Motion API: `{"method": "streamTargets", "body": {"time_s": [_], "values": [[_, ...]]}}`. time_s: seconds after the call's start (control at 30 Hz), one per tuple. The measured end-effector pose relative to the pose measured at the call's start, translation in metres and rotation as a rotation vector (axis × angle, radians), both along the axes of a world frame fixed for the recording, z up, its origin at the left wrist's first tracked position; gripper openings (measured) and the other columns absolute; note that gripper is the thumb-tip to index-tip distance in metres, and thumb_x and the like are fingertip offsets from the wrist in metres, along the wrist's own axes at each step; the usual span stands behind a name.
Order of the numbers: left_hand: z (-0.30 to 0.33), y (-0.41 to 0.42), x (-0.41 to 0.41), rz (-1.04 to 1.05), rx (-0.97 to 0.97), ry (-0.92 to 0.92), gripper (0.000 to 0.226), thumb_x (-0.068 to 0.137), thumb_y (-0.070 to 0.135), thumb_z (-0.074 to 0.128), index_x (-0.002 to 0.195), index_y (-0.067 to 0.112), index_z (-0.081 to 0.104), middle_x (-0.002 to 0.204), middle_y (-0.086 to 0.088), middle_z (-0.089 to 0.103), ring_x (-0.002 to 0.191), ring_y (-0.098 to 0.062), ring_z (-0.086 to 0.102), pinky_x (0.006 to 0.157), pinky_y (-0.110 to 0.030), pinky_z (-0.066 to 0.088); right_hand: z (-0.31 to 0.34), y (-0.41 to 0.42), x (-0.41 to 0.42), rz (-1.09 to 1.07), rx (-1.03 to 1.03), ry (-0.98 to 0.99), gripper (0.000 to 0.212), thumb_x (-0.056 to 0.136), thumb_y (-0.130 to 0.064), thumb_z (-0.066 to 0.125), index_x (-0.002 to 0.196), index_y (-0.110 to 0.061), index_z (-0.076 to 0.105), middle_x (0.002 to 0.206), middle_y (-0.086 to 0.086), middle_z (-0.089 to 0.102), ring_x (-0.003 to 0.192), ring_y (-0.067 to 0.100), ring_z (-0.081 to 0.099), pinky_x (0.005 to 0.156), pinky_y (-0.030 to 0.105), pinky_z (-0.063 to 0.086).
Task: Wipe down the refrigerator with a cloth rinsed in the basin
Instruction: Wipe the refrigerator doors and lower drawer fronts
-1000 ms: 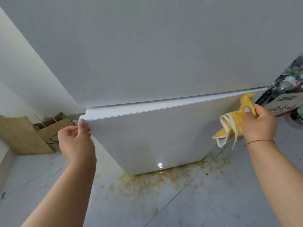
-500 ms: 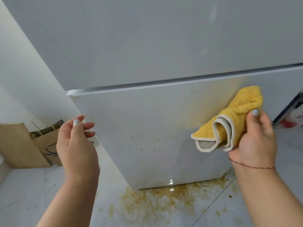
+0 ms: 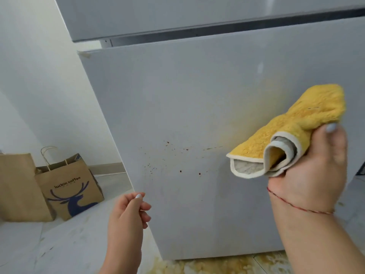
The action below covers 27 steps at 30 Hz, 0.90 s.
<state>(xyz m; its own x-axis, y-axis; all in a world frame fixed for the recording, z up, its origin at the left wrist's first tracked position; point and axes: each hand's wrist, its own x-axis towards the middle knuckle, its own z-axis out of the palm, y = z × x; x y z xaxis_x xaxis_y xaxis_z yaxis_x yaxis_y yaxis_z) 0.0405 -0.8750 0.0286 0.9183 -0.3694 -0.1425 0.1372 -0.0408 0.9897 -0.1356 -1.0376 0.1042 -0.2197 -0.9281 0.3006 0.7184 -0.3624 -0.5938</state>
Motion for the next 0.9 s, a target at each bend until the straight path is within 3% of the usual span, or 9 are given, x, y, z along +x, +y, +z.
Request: {"method": "streamTargets", "body": {"time_s": [0.07,0.13,0.23,0.33,0.47,0.7,0.83,0.9], "values": [[-0.005,0.001,0.006,-0.014,0.033,0.024,0.017,0.097,0.005,0.045,0.092,0.006,0.061,0.069,-0.012,0.058,0.053,-0.02,0.045,0.052,-0.032,0.034,0.011,-0.009,0.006,-0.169,-0.142,0.082,0.024,0.097,-0.028,0.047,0.11,-0.013,0.06,0.095,0.011,0.059,0.087,0.028,0.054,0.08,0.048,0.047],[-0.001,0.0,0.012,-0.01,0.04,0.013,0.015,0.096,0.006,0.047,0.092,0.006,0.061,0.07,-0.012,0.059,0.054,-0.021,0.047,0.053,-0.032,0.036,0.025,-0.018,0.019,-0.375,-0.255,0.268,0.034,0.099,-0.026,0.042,0.118,-0.001,0.056,0.105,0.019,0.059,0.096,0.031,0.056,0.087,0.049,0.047],[0.013,0.0,0.019,-0.002,0.021,-0.041,0.016,0.096,0.008,0.047,0.091,0.009,0.062,0.07,-0.01,0.059,0.055,-0.02,0.047,0.055,-0.033,0.038,0.029,-0.029,0.053,-0.652,-0.547,0.683,0.04,0.101,-0.025,0.034,0.129,-0.004,0.053,0.128,0.009,0.054,0.121,0.025,0.047,0.106,0.043,0.035],[0.029,-0.001,0.024,-0.006,-0.008,-0.101,0.014,0.095,0.01,0.05,0.09,0.011,0.063,0.07,-0.008,0.06,0.056,-0.019,0.049,0.058,-0.033,0.039,0.012,-0.032,0.079,-0.818,-0.59,0.981,0.053,0.1,-0.038,0.023,0.138,-0.01,0.047,0.142,0.014,0.044,0.135,0.031,0.031,0.112,0.054,0.019],[0.05,0.001,0.037,-0.007,-0.036,-0.172,0.015,0.095,0.01,0.049,0.089,0.012,0.063,0.069,-0.004,0.06,0.057,-0.017,0.05,0.057,-0.031,0.04,0.018,-0.021,0.106,-0.9,-0.655,1.081,0.054,0.097,-0.037,0.028,0.14,-0.011,0.045,0.146,0.014,0.041,0.138,0.033,0.027,0.112,0.057,0.017],[0.087,0.001,0.064,0.065,-0.116,-0.254,0.018,0.094,0.012,0.047,0.083,0.014,0.062,0.068,-0.002,0.058,0.057,-0.015,0.049,0.055,-0.027,0.038,0.043,0.026,0.167,-0.88,-1.113,1.147,0.049,0.093,-0.033,0.042,0.139,-0.019,0.048,0.146,0.004,0.044,0.138,0.028,0.035,0.114,0.053,0.018],[0.102,-0.006,0.077,0.14,-0.162,-0.359,0.017,0.093,0.015,0.045,0.083,0.018,0.059,0.076,0.002,0.057,0.07,-0.012,0.052,0.065,-0.027,0.041,0.012,0.039,0.19,-0.818,-1.329,1.242,0.051,0.092,-0.029,0.047,0.142,-0.019,0.044,0.149,0.0,0.04,0.14,0.023,0.032,0.116,0.051,0.015],[0.107,-0.01,0.079,0.158,-0.176,-0.393,0.017,0.091,0.015,0.043,0.084,0.02,0.057,0.079,0.003,0.056,0.075,-0.012,0.052,0.069,-0.029,0.042,-0.018,0.039,0.192,-0.747,-1.439,1.291,0.054,0.092,-0.024,0.046,0.145,-0.017,0.039,0.152,0.001,0.034,0.141,0.023,0.03,0.111,0.052,0.024]]}}
